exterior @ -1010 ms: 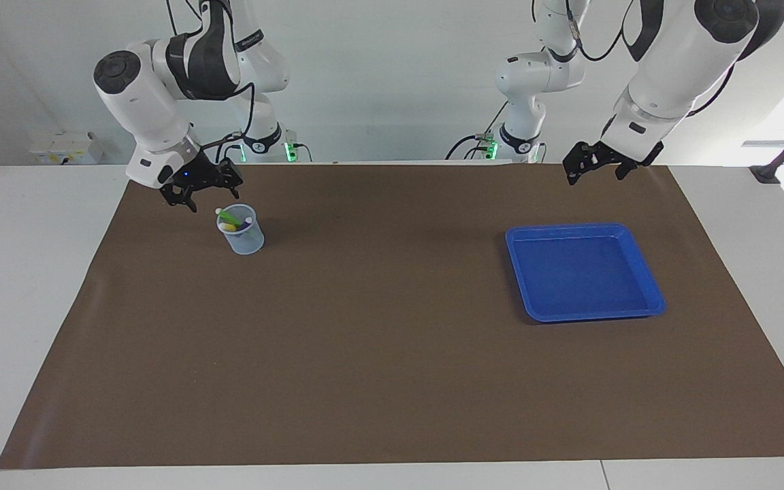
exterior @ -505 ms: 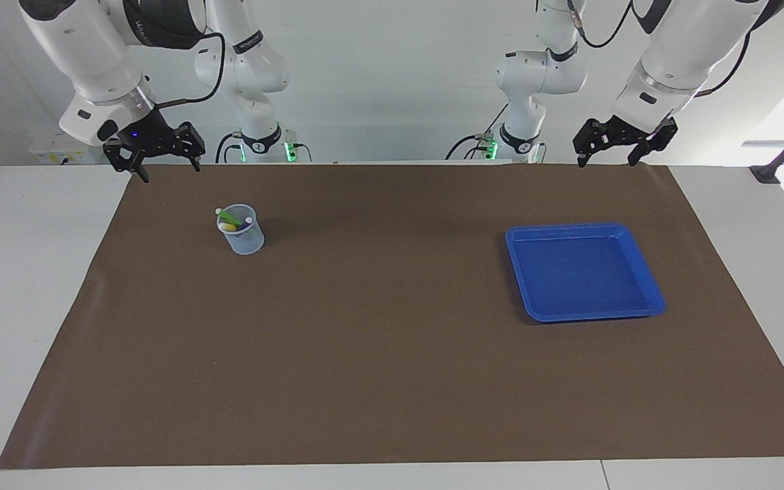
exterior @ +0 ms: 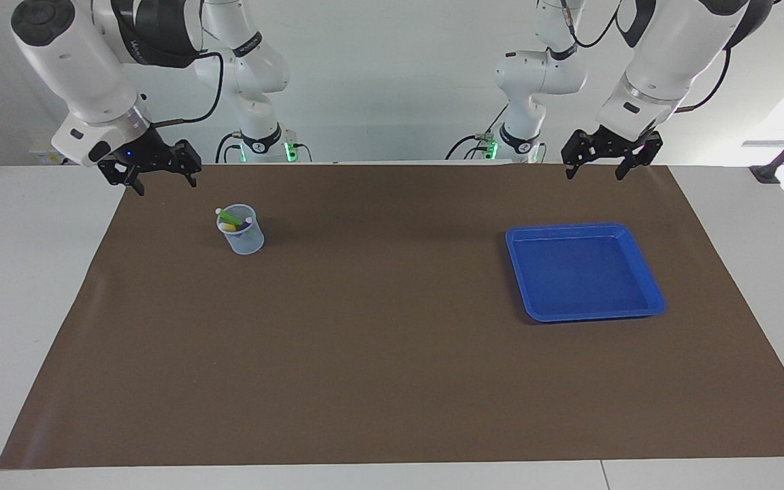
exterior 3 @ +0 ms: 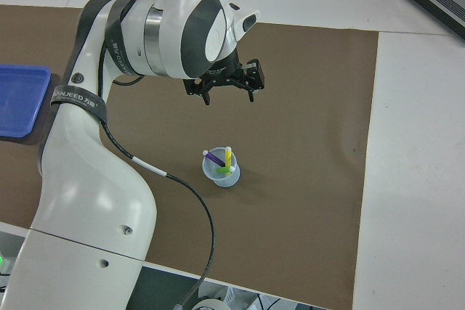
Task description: Transfer and insert pens with both arms
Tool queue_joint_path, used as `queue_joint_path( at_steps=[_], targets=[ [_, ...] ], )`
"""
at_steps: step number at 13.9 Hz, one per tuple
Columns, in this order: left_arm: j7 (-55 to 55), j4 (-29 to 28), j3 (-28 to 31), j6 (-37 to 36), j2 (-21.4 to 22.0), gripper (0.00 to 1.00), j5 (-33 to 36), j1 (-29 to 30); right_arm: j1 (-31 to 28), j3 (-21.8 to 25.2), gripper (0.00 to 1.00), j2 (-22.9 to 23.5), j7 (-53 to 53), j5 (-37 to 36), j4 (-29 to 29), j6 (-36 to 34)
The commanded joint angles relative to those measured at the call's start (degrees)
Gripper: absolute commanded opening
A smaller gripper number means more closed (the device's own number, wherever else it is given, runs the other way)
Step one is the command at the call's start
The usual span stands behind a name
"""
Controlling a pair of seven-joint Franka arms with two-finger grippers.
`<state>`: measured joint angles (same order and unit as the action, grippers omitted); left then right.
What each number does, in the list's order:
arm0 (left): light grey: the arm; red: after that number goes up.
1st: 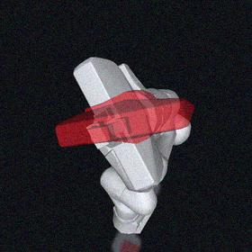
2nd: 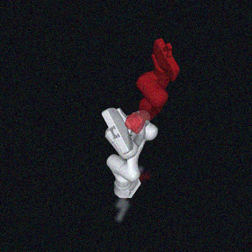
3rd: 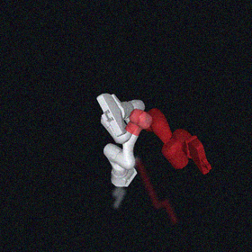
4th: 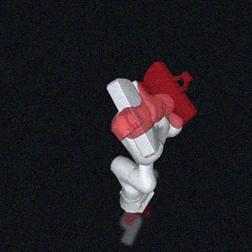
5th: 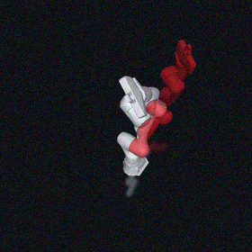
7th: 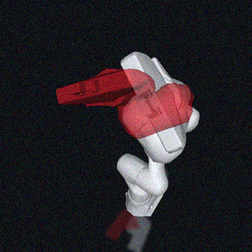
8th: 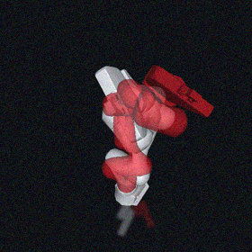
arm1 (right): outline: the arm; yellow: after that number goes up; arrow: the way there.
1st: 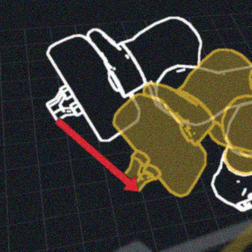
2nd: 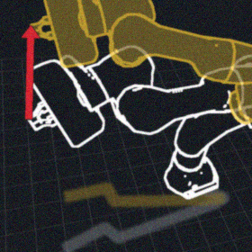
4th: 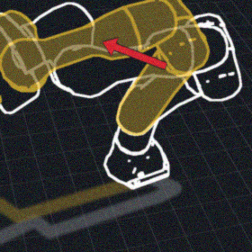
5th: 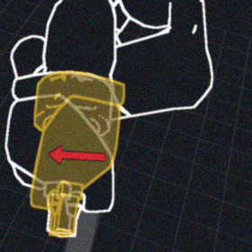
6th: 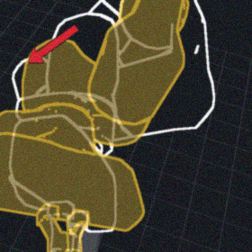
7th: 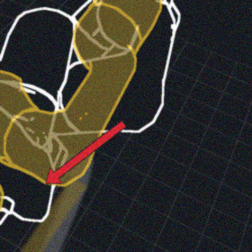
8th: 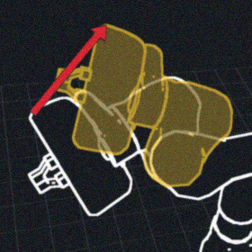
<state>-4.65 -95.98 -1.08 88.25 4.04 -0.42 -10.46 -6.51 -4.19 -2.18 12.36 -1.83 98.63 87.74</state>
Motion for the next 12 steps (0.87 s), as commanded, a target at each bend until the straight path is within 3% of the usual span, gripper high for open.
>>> queue_joint_path(
  at_steps=[1, 3, 6, 8, 12],
  targets=[
    [0.26, -0.19, -0.23, 0.53, 0.36, 1.0, -0.73, -0.53, 1.32, 1.11, 1.0, 2.09, -1.38, -1.77, -2.83, -1.95],
    [0.26, 3.85, -0.41, -3.07, -1.75, 1.0, -0.9, -0.7, 1.93, 2.51, 1.0, 2.62, -1.29, -2.65, -3.62, -2.3],
    [0.52, 3.6, -0.42, -2.99, -1.5, 1.0, -0.99, -0.53, 3.17, 3.66, 1.0, 3.5, -1.47, -2.56, -7.3, -3.97],
    [0.09, 3.25, -0.42, -2.73, -1.15, 1.0, -1.52, -0.44, 6.83, 7.77, 1.0, 2.28, -1.64, -1.95, -7.84, -4.15],
    [0.35, 2.9, -0.33, -2.47, -0.62, 1.0, -1.52, -0.44, 6.94, 7.88, 1.0, 2.36, -1.73, -1.6, -7.75, -4.06]
  ],
)
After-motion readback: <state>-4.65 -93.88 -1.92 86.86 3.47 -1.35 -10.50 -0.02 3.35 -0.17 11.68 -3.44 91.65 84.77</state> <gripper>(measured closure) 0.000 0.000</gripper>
